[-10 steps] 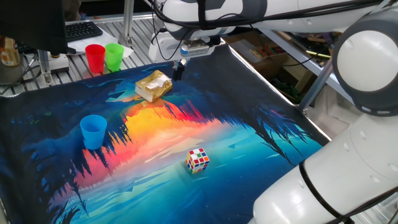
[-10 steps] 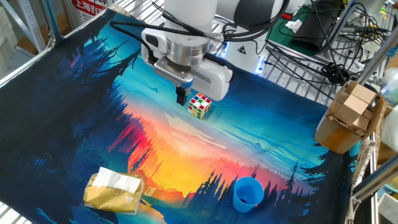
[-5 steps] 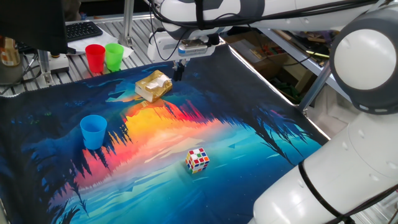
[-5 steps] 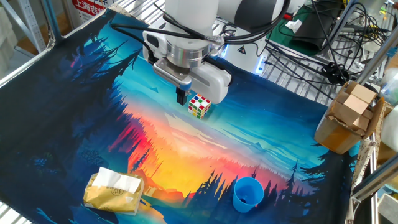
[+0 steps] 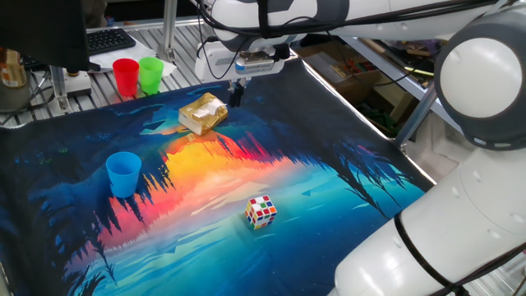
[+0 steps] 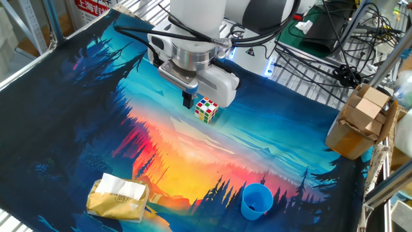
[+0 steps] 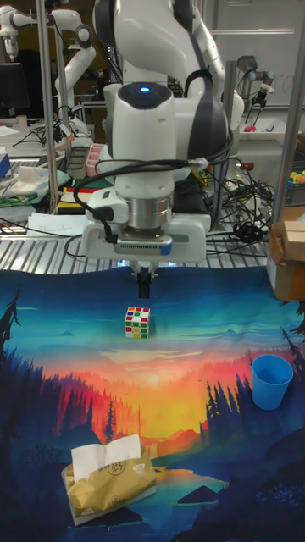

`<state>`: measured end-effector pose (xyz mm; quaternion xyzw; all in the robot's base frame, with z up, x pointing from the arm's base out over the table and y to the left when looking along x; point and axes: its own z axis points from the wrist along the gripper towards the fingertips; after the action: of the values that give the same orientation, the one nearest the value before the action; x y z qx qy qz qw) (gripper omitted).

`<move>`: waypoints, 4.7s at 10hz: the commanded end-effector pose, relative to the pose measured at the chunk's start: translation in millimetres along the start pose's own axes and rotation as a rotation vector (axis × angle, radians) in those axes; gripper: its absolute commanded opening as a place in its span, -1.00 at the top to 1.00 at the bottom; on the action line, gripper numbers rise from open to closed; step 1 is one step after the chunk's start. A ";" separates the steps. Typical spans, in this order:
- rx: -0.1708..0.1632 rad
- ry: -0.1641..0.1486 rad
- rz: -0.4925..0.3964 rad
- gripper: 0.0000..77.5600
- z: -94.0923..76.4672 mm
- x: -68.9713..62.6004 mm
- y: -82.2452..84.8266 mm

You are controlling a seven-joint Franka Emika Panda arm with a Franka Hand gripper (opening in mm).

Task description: Pick up the cup

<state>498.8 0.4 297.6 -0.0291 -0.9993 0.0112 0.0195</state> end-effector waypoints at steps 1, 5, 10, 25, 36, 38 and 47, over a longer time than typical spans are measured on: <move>-0.004 0.007 -0.003 1.00 -1.2 -0.5 -0.1; -0.028 0.035 -0.016 1.00 -1.2 0.3 2.1; -0.038 0.031 0.029 1.00 10.3 7.7 28.2; -0.038 0.040 0.110 1.00 36.3 34.0 82.9; -0.122 0.054 0.141 1.00 36.5 34.0 82.9; -0.138 0.061 0.146 1.00 36.5 34.0 82.9; -0.135 0.058 0.140 1.00 63.3 29.5 130.4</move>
<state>471.5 108.7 245.0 -0.0935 -0.9935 -0.0462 0.0465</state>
